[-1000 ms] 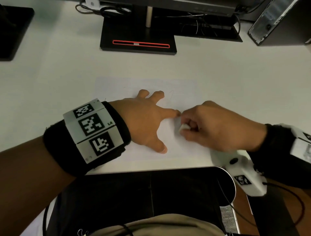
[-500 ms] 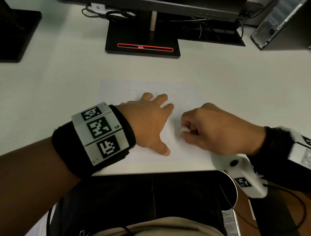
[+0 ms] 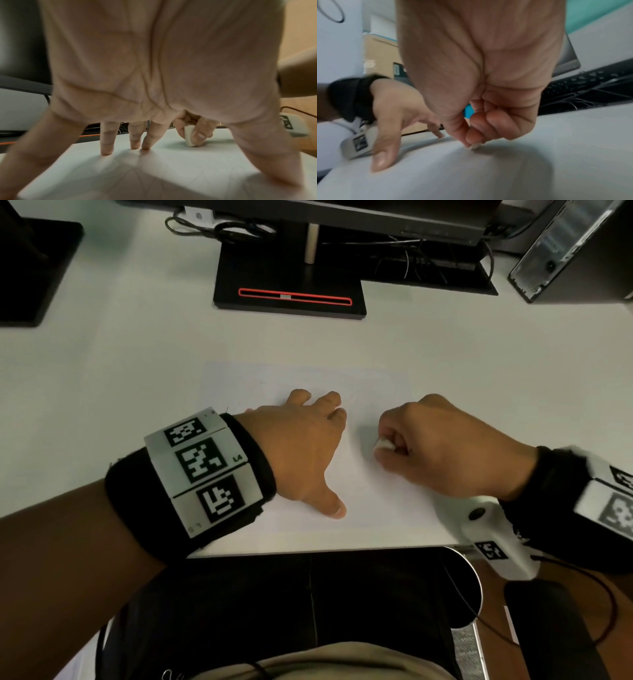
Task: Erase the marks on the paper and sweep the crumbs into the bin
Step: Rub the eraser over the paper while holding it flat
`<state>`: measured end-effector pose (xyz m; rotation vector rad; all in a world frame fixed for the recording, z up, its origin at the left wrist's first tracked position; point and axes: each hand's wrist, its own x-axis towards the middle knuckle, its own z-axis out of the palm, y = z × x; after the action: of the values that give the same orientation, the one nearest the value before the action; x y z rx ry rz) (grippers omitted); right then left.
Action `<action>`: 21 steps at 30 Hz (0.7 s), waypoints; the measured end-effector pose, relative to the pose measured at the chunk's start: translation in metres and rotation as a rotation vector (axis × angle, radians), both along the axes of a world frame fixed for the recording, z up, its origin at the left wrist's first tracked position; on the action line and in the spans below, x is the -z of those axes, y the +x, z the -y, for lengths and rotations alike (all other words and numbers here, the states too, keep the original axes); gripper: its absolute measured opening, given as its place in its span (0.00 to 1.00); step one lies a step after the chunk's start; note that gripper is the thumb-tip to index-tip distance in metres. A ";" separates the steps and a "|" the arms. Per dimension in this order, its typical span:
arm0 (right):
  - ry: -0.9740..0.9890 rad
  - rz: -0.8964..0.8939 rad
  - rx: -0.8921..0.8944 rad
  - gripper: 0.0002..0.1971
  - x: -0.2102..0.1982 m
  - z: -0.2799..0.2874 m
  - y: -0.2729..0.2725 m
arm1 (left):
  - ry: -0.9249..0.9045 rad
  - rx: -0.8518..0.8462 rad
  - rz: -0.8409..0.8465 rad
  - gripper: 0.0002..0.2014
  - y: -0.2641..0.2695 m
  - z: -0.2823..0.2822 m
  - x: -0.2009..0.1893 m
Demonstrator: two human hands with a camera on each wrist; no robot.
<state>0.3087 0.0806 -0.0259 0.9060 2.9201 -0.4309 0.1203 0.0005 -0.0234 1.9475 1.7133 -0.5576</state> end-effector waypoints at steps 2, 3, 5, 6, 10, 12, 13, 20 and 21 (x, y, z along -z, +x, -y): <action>-0.043 0.011 -0.086 0.12 0.001 0.014 0.000 | 0.007 -0.001 0.000 0.62 0.000 0.000 0.000; -0.094 0.018 -0.131 0.12 0.001 0.021 0.000 | 0.006 0.000 0.001 0.62 0.000 0.000 0.000; -0.140 0.020 -0.143 0.11 0.001 0.022 0.003 | 0.006 0.003 0.000 0.62 0.000 0.000 0.000; -0.116 0.016 -0.111 0.11 0.001 0.017 0.004 | 0.005 0.004 0.000 0.62 0.000 -0.001 0.001; -0.031 0.001 -0.118 0.12 0.003 0.019 0.002 | 0.010 0.004 0.002 0.62 0.000 0.000 0.000; -0.103 0.004 -0.204 0.12 0.003 0.028 0.000 | 0.013 0.008 0.007 0.62 0.000 0.000 0.001; -0.128 0.000 -0.220 0.12 0.002 0.027 0.000 | 0.013 0.012 0.004 0.62 0.000 -0.001 0.000; -0.096 0.001 -0.234 0.12 0.003 0.023 0.001 | 0.018 0.014 0.007 0.62 0.000 0.000 0.000; -0.143 0.007 -0.267 0.12 0.002 0.025 0.002 | 0.019 0.015 0.007 0.62 0.000 0.000 0.000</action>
<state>0.3111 0.0552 -0.0274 0.4901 2.9003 -0.6042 0.1203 0.0006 -0.0238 1.9751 1.7072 -0.5407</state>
